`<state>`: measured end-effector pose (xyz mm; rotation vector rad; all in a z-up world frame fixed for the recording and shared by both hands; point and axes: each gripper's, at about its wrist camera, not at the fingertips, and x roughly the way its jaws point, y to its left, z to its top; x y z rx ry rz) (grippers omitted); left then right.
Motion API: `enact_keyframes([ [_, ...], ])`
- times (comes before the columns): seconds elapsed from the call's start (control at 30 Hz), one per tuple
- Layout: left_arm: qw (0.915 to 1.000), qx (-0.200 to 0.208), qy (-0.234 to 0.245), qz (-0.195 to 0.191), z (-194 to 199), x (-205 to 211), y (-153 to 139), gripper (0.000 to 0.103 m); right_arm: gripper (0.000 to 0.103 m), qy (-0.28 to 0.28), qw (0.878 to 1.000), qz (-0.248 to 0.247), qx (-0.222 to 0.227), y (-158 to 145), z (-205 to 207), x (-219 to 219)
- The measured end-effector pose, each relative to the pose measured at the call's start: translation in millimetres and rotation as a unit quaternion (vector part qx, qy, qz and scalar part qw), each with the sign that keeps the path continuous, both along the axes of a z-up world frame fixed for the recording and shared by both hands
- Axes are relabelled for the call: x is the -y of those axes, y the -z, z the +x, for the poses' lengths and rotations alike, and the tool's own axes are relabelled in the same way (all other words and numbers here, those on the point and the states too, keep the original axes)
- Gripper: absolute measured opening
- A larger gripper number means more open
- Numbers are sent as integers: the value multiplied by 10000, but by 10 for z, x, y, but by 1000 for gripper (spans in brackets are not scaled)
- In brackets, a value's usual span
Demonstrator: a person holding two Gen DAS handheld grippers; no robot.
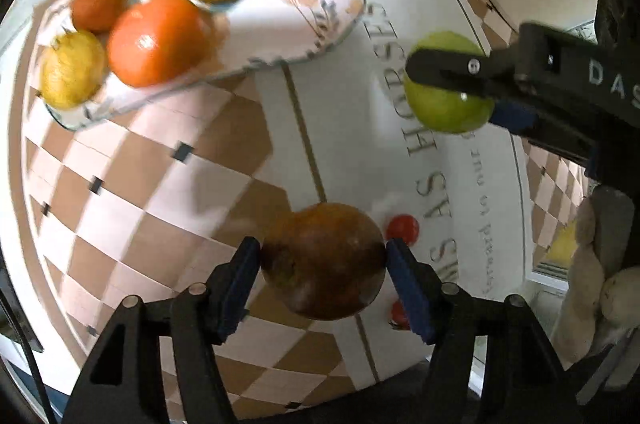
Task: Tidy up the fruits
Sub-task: 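Place the green apple on the plate with the right tool while the left tool places the dark red fruit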
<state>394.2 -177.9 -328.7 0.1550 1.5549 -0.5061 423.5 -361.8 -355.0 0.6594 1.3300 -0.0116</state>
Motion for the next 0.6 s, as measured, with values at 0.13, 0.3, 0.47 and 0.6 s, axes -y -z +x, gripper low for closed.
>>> enact_keyframes([
  [0.13, 9987, 246, -313, -326, 226, -184, -416, 62, 59, -22, 9999, 127, 65, -44, 70, -24],
  [0.3, 9922, 938, -648, -498, 763, -383, -1061, 62, 59, -94, 9994, 239, 250, -163, 290, -138],
  [0.47, 9887, 1179, -910, -160, 1383, -542, -1099, 62, 59, -211, 9991, 199, 317, -162, 606, -338],
  [0.6, 9910, 865, -1017, 124, 1719, -603, -823, 62, 59, -292, 9993, 197, 144, -43, 757, -429],
])
